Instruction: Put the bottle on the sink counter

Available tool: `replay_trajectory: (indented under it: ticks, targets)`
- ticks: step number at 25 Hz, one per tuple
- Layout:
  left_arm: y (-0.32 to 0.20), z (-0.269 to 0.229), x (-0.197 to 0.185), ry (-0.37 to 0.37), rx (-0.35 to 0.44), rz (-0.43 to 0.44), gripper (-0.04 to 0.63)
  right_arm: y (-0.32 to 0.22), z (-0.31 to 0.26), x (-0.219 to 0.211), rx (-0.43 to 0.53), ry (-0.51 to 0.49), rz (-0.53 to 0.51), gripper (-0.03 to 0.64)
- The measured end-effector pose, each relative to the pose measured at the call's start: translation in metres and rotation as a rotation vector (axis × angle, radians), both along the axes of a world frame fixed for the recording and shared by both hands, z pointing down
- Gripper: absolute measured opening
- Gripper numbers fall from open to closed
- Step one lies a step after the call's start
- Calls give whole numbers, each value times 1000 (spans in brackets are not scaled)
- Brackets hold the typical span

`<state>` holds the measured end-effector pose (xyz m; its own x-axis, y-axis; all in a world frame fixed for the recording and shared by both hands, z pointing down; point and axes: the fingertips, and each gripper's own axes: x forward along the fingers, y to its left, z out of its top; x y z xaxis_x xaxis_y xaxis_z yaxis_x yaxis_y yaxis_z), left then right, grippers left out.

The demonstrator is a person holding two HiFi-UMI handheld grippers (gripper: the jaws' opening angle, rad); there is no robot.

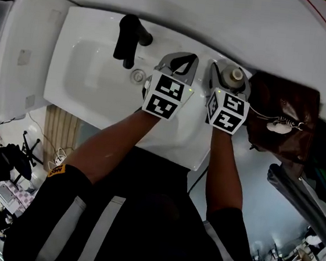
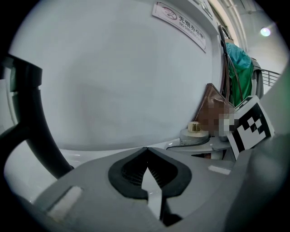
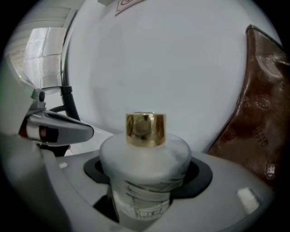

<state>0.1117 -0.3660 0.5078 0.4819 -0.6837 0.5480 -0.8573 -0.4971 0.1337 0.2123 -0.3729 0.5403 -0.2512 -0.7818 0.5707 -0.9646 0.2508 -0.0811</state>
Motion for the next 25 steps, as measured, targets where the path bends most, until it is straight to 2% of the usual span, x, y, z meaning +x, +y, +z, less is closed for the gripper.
replay_trajectory:
  ticks: [17, 25]
  targets:
    - [2, -3, 4, 27, -20, 15, -2, 13, 13, 2, -67, 93, -28, 339]
    - [9, 1, 7, 52, -68, 41, -2, 16, 19, 1, -110, 126, -22, 350]
